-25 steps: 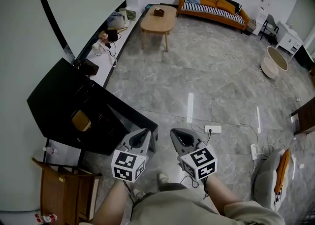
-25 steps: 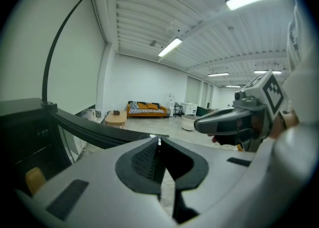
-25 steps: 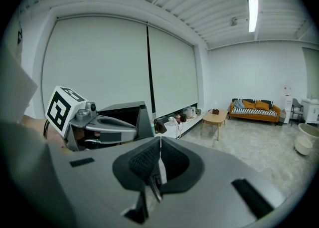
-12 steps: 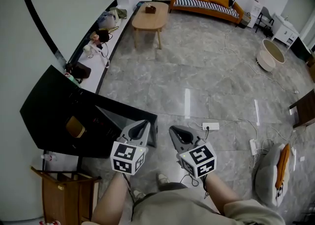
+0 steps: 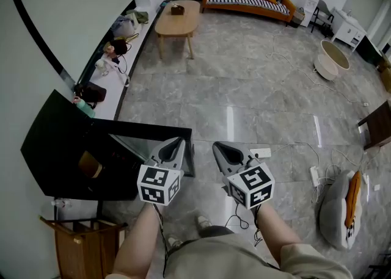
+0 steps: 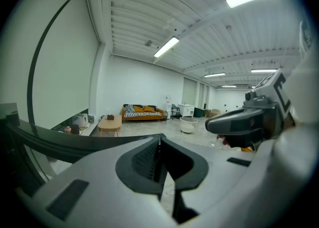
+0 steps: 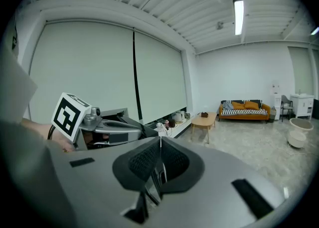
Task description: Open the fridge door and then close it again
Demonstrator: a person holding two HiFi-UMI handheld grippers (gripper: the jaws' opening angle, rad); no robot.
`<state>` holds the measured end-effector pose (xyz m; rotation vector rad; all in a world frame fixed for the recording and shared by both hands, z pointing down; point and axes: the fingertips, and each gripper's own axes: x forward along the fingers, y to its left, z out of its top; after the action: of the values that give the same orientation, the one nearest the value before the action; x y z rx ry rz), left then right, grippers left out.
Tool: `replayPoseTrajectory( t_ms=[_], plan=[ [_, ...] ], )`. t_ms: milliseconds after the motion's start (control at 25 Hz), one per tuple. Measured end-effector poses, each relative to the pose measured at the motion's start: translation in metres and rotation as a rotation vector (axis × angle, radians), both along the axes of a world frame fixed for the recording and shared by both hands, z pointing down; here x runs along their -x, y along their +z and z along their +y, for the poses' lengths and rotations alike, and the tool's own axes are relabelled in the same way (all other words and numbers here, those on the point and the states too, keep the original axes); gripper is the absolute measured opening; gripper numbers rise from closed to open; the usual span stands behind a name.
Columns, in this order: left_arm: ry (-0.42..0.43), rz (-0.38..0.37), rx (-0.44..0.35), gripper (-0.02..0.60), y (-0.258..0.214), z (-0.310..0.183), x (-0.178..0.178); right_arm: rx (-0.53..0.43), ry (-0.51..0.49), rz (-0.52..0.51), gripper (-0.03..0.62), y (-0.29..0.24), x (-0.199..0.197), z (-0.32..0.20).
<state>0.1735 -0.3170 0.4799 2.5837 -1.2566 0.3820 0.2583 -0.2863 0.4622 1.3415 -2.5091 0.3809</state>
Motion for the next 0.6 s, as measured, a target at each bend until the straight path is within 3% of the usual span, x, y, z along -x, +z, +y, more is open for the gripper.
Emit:
replayPoseTrajectory(
  t_ms=[600],
  plan=[
    [-0.005, -0.041, -0.019, 0.015, 0.000, -0.025, -0.015, 0.017, 0.015, -0.013, -0.003, 0.012, -0.023, -0.003]
  ],
)
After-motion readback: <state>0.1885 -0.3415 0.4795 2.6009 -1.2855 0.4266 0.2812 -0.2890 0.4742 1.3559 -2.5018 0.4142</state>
